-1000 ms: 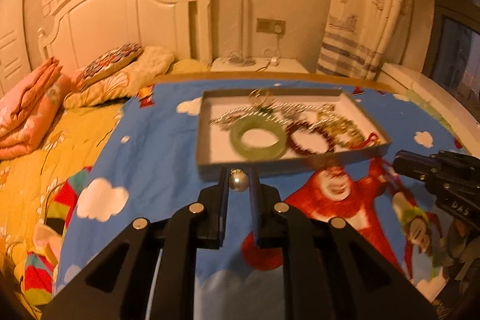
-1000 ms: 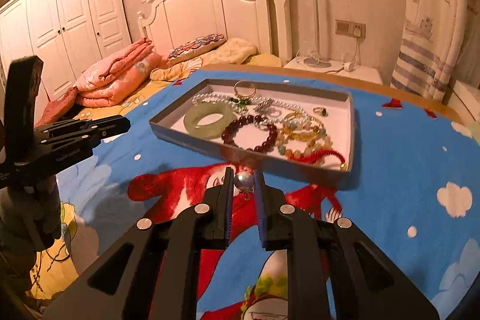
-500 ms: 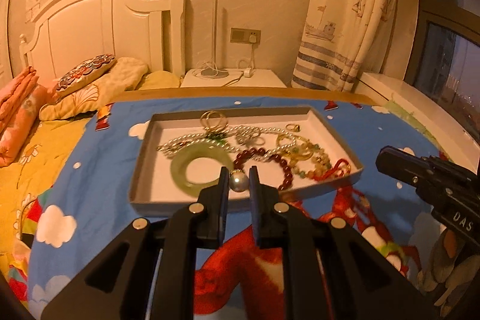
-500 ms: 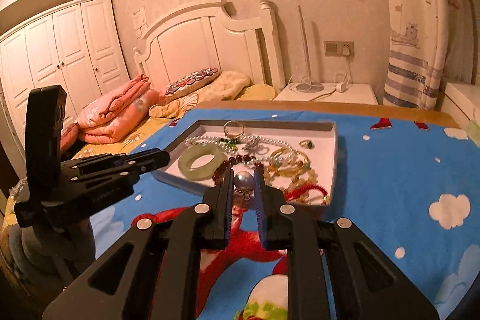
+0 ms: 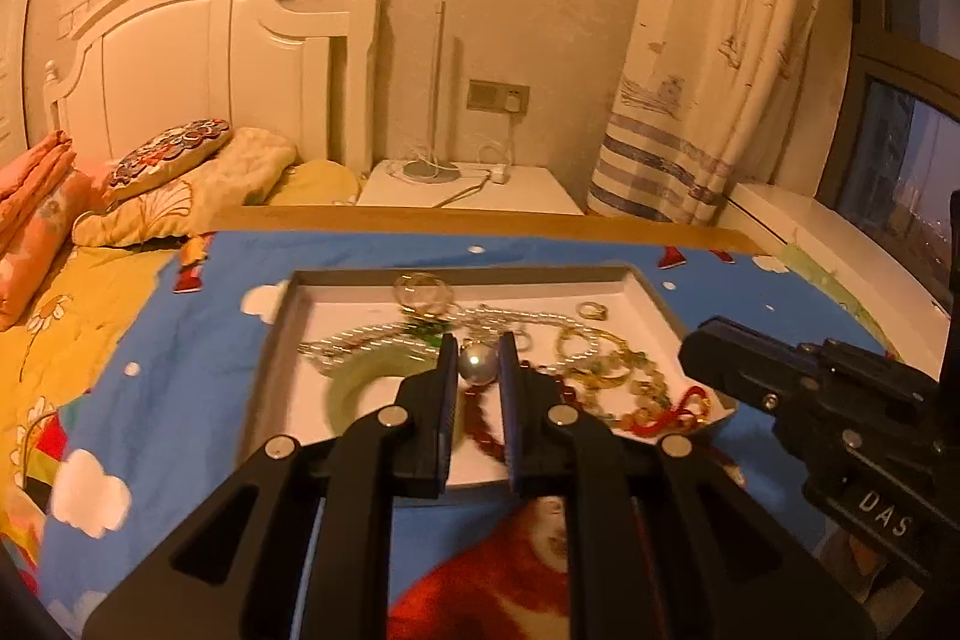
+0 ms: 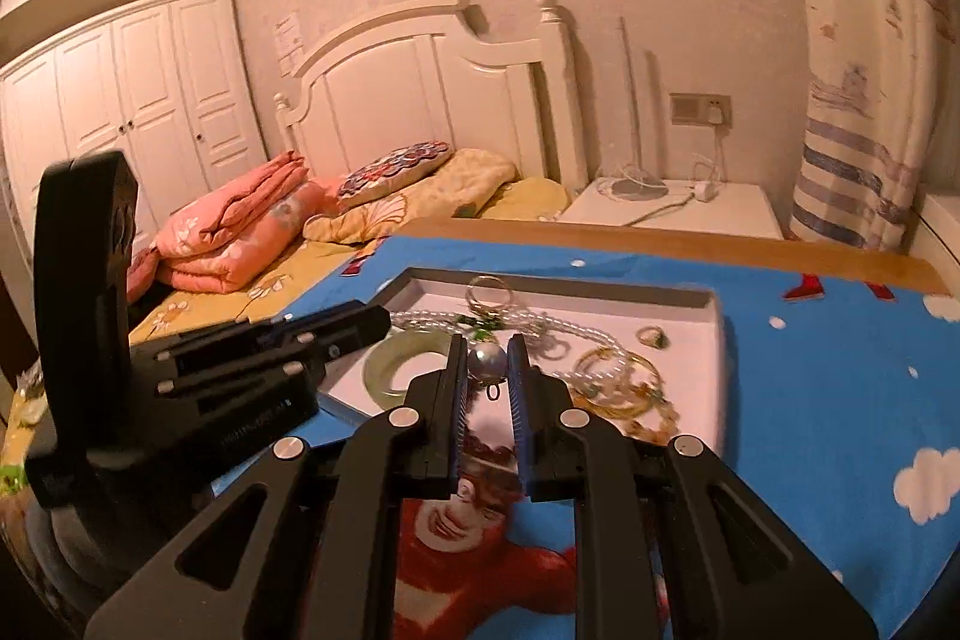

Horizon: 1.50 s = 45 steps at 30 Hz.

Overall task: Organize jewelry
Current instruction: 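Carry both pearls into the tray and open both tools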

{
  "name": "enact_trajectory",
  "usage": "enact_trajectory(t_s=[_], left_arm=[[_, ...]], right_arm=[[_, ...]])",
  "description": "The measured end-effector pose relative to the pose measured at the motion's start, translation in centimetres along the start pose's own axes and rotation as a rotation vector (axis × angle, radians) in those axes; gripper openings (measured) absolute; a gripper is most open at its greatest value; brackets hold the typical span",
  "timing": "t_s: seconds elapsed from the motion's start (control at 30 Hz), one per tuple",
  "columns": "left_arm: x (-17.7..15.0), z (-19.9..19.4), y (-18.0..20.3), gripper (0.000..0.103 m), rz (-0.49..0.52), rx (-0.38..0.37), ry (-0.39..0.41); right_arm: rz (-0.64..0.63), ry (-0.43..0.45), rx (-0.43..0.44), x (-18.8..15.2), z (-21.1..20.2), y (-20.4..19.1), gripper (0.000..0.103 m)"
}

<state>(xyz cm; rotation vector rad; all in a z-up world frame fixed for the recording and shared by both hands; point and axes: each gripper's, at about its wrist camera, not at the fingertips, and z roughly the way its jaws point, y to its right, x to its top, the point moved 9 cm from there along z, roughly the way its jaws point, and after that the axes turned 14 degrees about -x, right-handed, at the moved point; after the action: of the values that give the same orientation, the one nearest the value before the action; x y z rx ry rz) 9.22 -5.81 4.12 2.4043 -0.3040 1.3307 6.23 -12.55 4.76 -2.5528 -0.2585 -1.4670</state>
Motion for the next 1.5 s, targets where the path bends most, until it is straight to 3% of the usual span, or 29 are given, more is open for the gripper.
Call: enact_trajectory(t_s=[0.23,0.47,0.73,1.3,1.4,1.5], left_arm=[[-0.1,-1.0,-3.8,0.013,-0.049,0.02,-0.016],[-1.0,2.1,-4.0,0.013,-0.084,-0.009,-0.052],[-2.2,2.2,-7.5,0.013,-0.195,0.005,-0.051],[-2.9,2.3,-8.6,0.012,-0.232,-0.015,-0.02],[-2.8,2.0,-8.8,0.023,-0.241,-0.01,-0.005],[-2.6,1.5,-9.3,0.054,-0.264,0.009,0.02]], right_arm=[[0.002,-0.05,0.023,-0.7,2.9,-1.7,0.016],[0.04,-0.148,0.055,-2.2,6.3,-2.2,0.016],[0.008,-0.17,0.123,-1.3,8.5,-5.5,0.016],[0.053,-0.24,0.15,-1.5,11.4,-6.3,0.017],[0.074,-0.25,0.149,-1.5,11.5,-6.1,0.019],[0.126,-0.258,0.154,-1.3,11.5,-5.3,0.021]])
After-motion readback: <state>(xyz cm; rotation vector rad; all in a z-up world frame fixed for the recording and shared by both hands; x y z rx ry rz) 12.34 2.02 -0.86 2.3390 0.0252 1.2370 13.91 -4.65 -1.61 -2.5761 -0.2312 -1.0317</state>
